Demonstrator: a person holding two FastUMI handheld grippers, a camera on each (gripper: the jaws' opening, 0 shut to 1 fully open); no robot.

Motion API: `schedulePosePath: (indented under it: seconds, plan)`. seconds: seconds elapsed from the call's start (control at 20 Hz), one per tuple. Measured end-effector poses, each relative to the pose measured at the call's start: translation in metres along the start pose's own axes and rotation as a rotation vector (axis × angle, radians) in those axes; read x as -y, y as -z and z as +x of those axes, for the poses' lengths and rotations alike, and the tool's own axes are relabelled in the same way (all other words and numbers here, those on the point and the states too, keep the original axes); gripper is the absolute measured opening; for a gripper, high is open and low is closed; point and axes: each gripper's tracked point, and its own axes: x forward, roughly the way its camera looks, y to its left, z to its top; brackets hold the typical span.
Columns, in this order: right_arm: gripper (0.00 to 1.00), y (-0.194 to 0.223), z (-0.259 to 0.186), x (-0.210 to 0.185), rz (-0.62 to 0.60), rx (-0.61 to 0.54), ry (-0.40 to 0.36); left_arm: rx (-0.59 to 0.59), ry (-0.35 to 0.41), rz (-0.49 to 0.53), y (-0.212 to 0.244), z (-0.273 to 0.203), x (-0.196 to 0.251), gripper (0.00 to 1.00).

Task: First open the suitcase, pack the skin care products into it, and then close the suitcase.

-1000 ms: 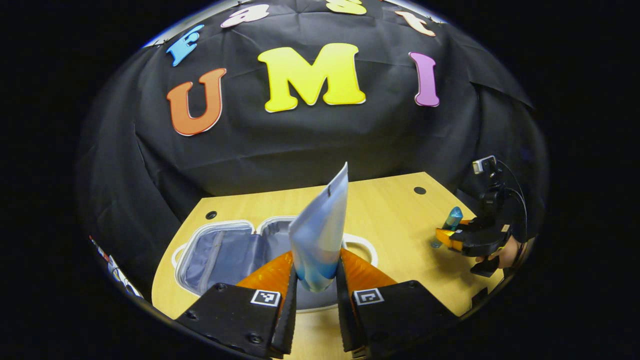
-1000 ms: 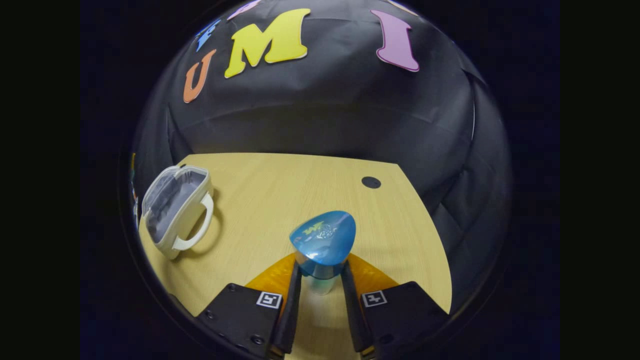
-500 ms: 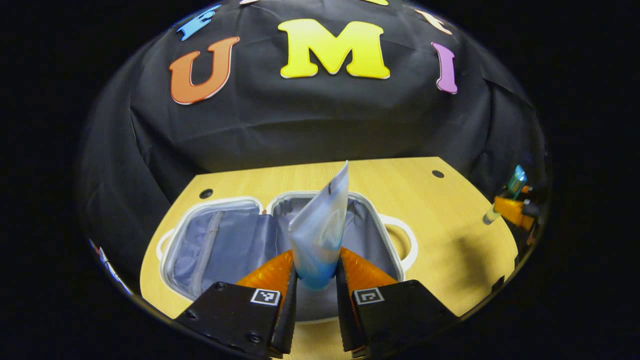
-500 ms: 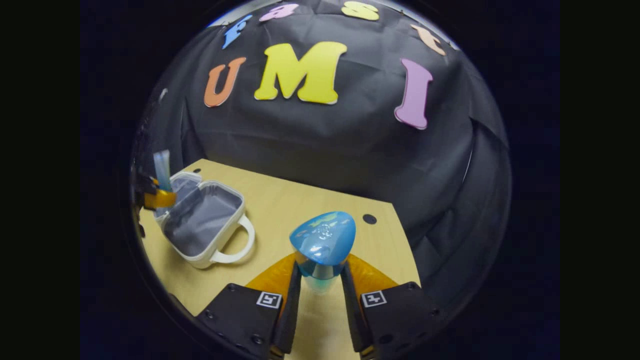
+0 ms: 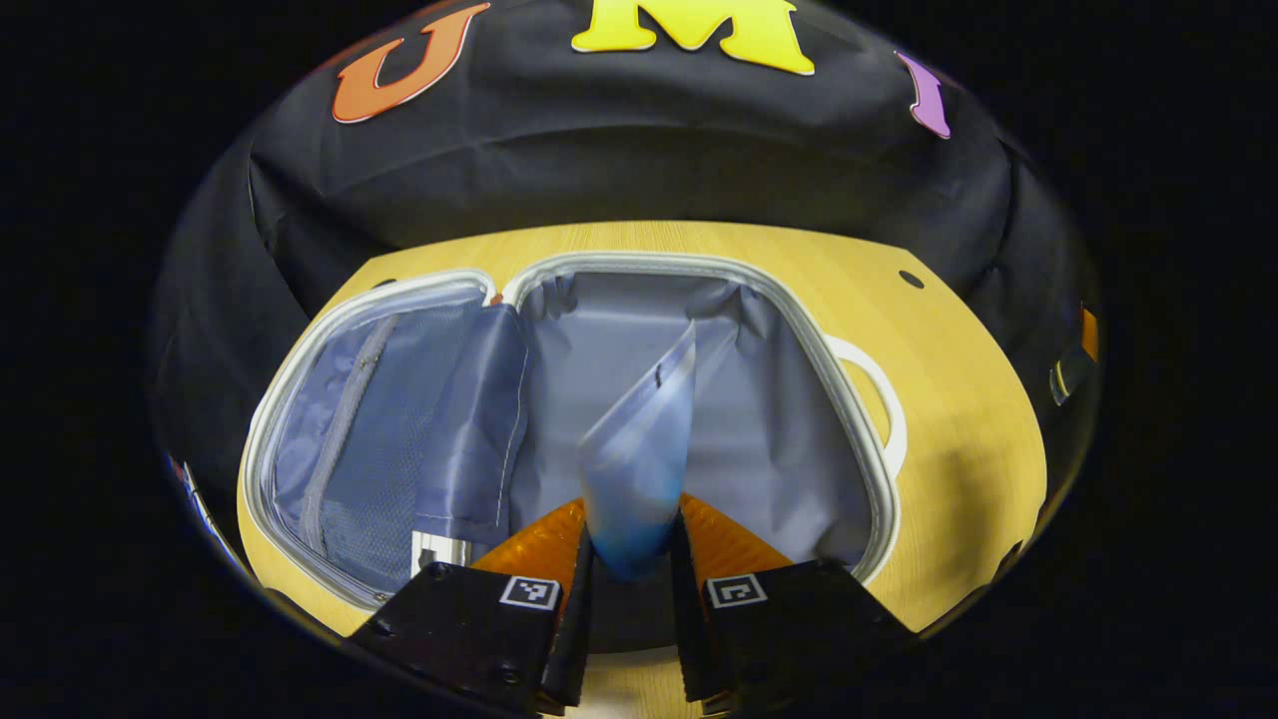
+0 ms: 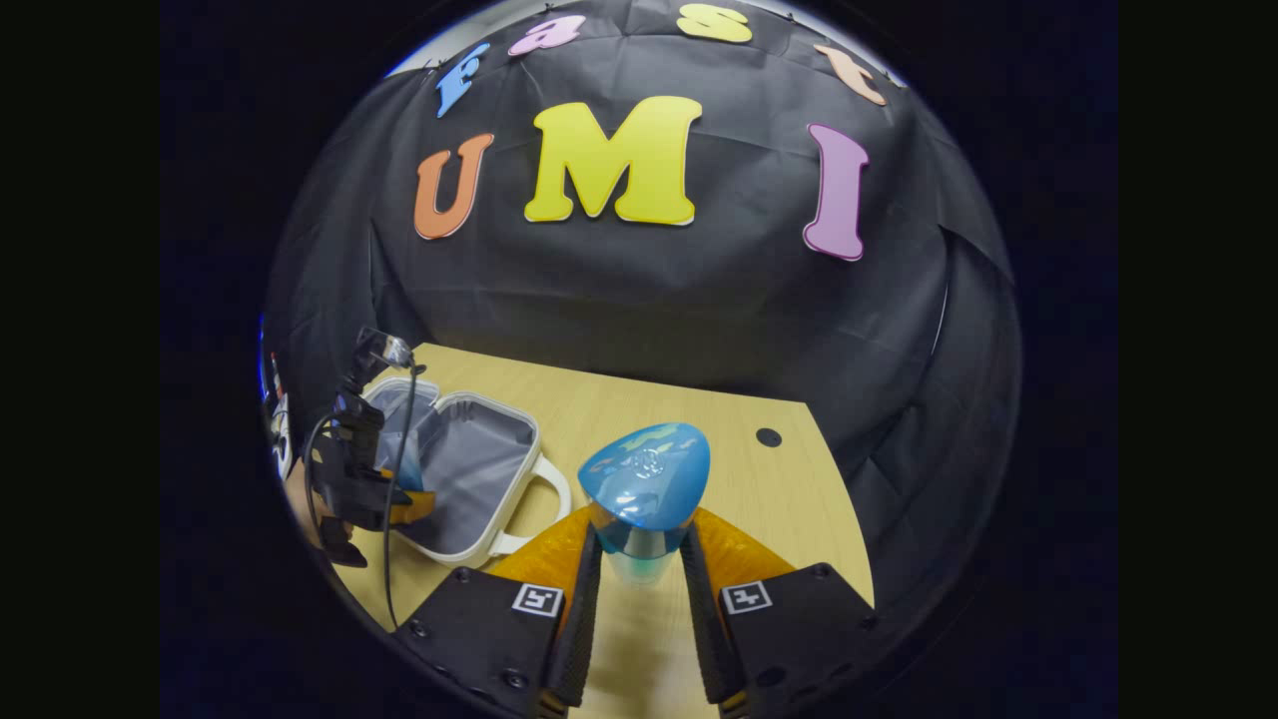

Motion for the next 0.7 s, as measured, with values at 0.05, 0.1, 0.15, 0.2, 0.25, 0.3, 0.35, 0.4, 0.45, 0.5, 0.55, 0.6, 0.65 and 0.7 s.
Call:
schedulePosePath:
  seconds: [0.05,0.1,0.15,0.2,0.25,0.3,0.35,0.4,0.45,0.5,0.55,0.6,0.65,0.7]
  plan:
    - [0.41,0.003,0.001,0.000,-0.005,-0.005,-0.004,-0.031,-0.013,-0.007,0.006,0.004,-0.003,0.40]
    - [0.41,0.006,0.002,-0.001,-0.014,-0.012,-0.013,-0.064,-0.022,-0.015,0.012,0.006,-0.005,0.39]
    - [0.41,0.010,0.002,-0.003,-0.023,-0.021,-0.025,-0.061,-0.023,-0.019,0.010,0.005,-0.004,0.40]
    - [0.41,0.013,0.002,-0.003,-0.027,-0.029,-0.031,-0.072,-0.030,-0.004,0.009,0.006,-0.005,0.40]
    - [0.43,0.016,0.003,-0.001,-0.023,-0.035,-0.033,-0.087,-0.036,0.010,0.011,0.007,-0.006,0.43]
    - [0.41,0.017,0.002,-0.001,-0.013,-0.038,-0.038,-0.099,-0.039,0.016,0.011,0.008,-0.005,0.39]
    - [0.41,0.019,0.003,-0.001,-0.006,-0.041,-0.041,-0.111,-0.045,0.028,0.010,0.009,-0.006,0.35]
    - [0.41,0.020,0.003,0.000,-0.003,-0.044,-0.043,-0.122,-0.049,0.034,0.009,0.010,-0.006,0.39]
    - [0.41,0.020,0.004,0.001,-0.001,-0.044,-0.046,-0.136,-0.053,0.038,0.009,0.011,-0.006,0.39]
    - [0.41,0.020,0.004,0.002,0.001,-0.045,-0.050,-0.151,-0.056,0.040,0.007,0.012,-0.006,0.43]
    - [0.41,0.021,0.004,0.003,0.001,-0.045,-0.053,-0.166,-0.059,0.036,0.007,0.014,-0.007,0.39]
    - [0.41,0.019,0.004,0.005,0.003,-0.041,-0.054,-0.175,-0.061,0.033,0.006,0.017,-0.007,0.43]
    - [0.41,0.018,0.003,0.007,0.005,-0.038,-0.054,-0.186,-0.063,0.028,0.005,0.017,-0.008,0.39]
    - [0.41,0.017,0.004,0.007,0.009,-0.035,-0.054,-0.193,-0.065,0.028,0.004,0.019,-0.007,0.43]
